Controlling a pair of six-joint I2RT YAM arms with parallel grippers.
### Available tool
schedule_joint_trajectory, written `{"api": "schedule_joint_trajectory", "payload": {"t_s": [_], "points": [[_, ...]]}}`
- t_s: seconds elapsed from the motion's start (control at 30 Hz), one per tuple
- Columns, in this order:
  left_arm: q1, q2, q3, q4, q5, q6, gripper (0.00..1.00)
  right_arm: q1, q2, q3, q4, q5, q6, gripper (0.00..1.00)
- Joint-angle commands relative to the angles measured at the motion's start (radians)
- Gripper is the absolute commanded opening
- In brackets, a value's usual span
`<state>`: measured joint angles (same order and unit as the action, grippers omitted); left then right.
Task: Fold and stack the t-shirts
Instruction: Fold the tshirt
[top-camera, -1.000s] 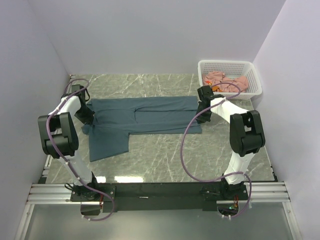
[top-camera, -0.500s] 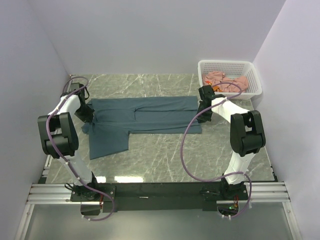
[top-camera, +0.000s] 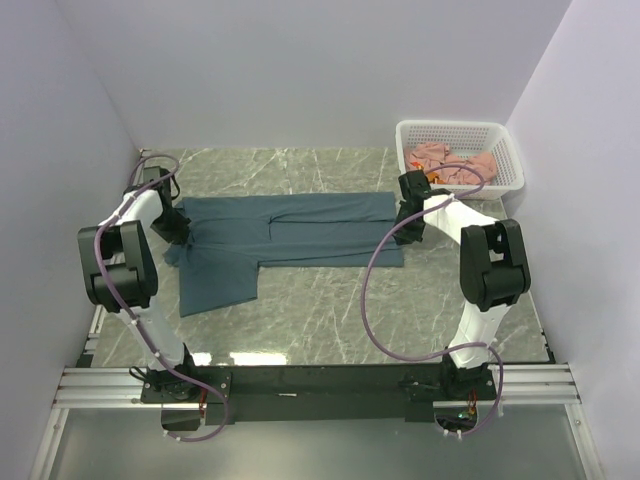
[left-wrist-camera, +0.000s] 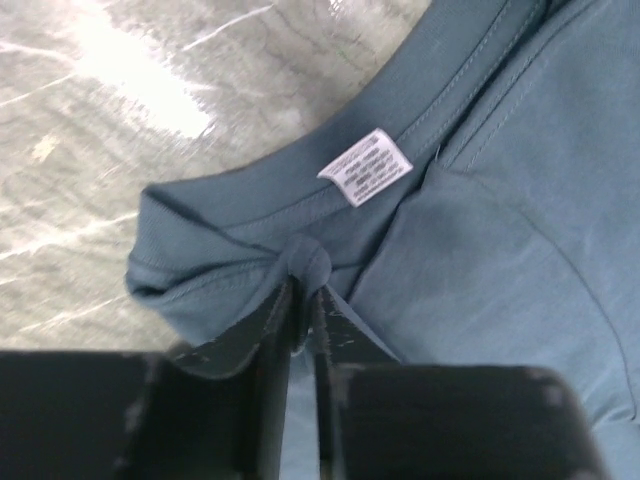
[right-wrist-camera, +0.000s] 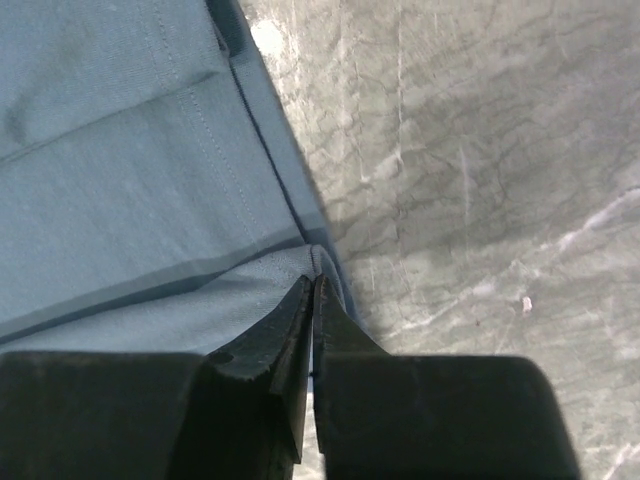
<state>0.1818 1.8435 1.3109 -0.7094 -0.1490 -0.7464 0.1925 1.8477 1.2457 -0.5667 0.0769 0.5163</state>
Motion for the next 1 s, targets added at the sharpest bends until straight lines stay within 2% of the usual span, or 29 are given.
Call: {"api": "schedule_joint_trajectory", "payload": {"t_s": [0.0, 0.07, 0.1, 0.13, 0.17, 0.2, 0.23, 0.27, 0.37, 0.47, 0.57, 0.73, 0.9, 0.97], "points": [[0.004, 0.013, 0.011, 0.057, 0.015, 0.002, 0.2, -0.016, 0.025, 0.049, 0.031, 0.017, -0.001, 0.08], [0.005, 0.013, 0.011, 0.059, 0.023, 0.004, 0.28, -0.018, 0.028, 0.058, 0.024, 0.004, -0.009, 0.14], [0.004, 0.01, 0.013, 0.06, 0.025, 0.007, 0.32, -0.016, 0.027, 0.07, 0.021, -0.003, -0.012, 0.23], [0.005, 0.002, 0.013, 0.056, 0.022, 0.007, 0.35, -0.016, 0.025, 0.075, 0.011, -0.009, -0.015, 0.28], [0.005, -0.006, 0.013, 0.053, 0.02, 0.005, 0.45, -0.016, 0.021, 0.08, 0.005, -0.009, -0.018, 0.32], [0.005, -0.015, 0.013, 0.05, 0.014, 0.005, 0.5, -0.016, 0.004, 0.083, 0.001, -0.011, -0.019, 0.38], [0.005, -0.038, 0.01, 0.042, 0.009, 0.005, 0.56, -0.016, -0.01, 0.081, 0.001, -0.008, -0.019, 0.4], [0.005, -0.052, 0.007, 0.041, 0.003, 0.002, 0.69, -0.016, -0.037, 0.078, 0.001, -0.008, -0.018, 0.41], [0.005, -0.111, -0.004, 0.022, -0.017, 0.005, 0.85, -0.013, -0.088, 0.063, -0.005, -0.017, -0.018, 0.46], [0.005, -0.185, -0.041, 0.001, -0.038, 0.01, 0.94, -0.002, -0.169, 0.018, -0.006, -0.025, -0.019, 0.5], [0.005, -0.291, -0.137, -0.005, -0.041, 0.01, 0.97, 0.021, -0.26, -0.052, 0.007, -0.042, -0.022, 0.51], [-0.017, -0.496, -0.379, -0.022, 0.0, -0.016, 0.95, 0.103, -0.412, -0.181, 0.022, -0.054, -0.027, 0.51], [-0.114, -0.651, -0.556, -0.016, 0.023, -0.105, 0.84, 0.183, -0.539, -0.307, 0.066, -0.074, 0.004, 0.51], [-0.168, -0.661, -0.607, 0.022, 0.031, -0.155, 0.76, 0.2, -0.573, -0.347, 0.086, -0.114, 0.013, 0.52]]}}
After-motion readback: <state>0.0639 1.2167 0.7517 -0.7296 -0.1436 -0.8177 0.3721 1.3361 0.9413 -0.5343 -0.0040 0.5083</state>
